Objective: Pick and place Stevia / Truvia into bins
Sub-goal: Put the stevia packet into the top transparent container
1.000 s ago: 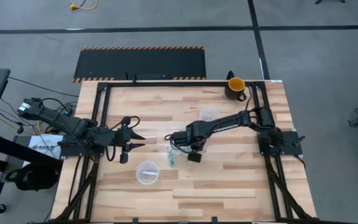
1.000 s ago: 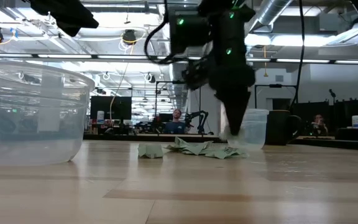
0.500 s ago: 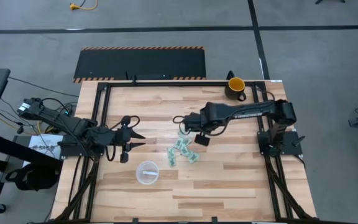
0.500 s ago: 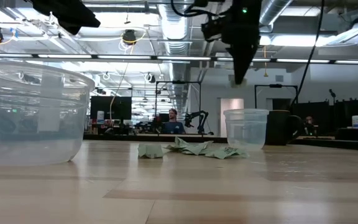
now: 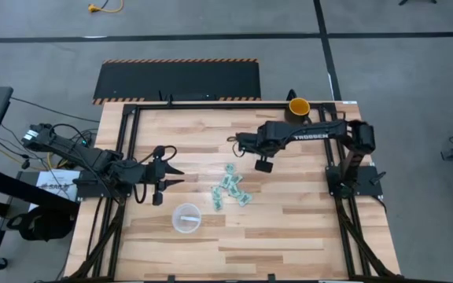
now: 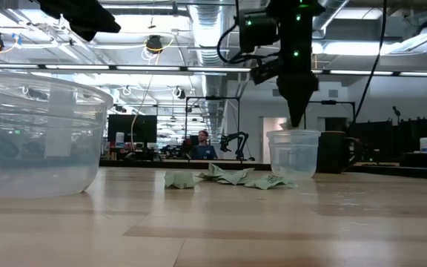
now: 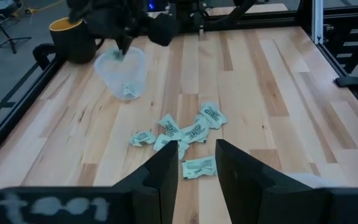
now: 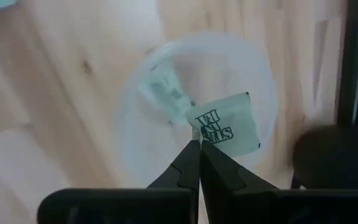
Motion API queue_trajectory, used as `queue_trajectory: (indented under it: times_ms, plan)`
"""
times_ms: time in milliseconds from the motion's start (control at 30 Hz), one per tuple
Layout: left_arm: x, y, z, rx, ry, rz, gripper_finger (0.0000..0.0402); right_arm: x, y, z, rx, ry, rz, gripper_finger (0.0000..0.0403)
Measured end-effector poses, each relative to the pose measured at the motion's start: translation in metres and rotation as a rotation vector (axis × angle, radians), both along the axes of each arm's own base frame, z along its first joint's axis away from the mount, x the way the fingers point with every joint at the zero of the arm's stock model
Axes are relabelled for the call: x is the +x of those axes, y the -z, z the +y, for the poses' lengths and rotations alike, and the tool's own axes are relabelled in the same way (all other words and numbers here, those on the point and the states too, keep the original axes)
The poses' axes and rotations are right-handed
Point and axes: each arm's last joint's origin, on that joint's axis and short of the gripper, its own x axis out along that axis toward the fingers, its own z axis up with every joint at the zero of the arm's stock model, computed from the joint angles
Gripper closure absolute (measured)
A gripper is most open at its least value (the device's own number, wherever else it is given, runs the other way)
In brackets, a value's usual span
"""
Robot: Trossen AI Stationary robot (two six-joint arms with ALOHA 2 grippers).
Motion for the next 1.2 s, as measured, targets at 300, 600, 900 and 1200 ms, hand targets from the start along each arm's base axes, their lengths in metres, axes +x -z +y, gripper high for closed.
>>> queue_trajectory:
  times_ms: [300, 600, 900, 1200]
  plan:
    - [0.0, 0.0, 0.0, 0.002, 0.0, 0.001, 0.0303, -0.005, 0.009, -0.026, 0.01, -0.024, 0.009, 0.0395]
    - [0.0, 0.0, 0.0, 0.007, 0.002, 0.001, 0.0303, -0.005, 0.01, -0.026, 0.052, -0.049, 0.004, 0.0318]
    - [0.0, 0.0, 0.0, 0.007, 0.002, 0.002, 0.0303, 0.004, 0.002, -0.005, 0.049, -0.137, -0.015, 0.0259]
    - [0.0, 0.0, 0.0, 0.044, 0.018, 0.001, 0.0303, 0.028, -0.009, 0.028, -0.009, -0.529, -0.11, 0.0246]
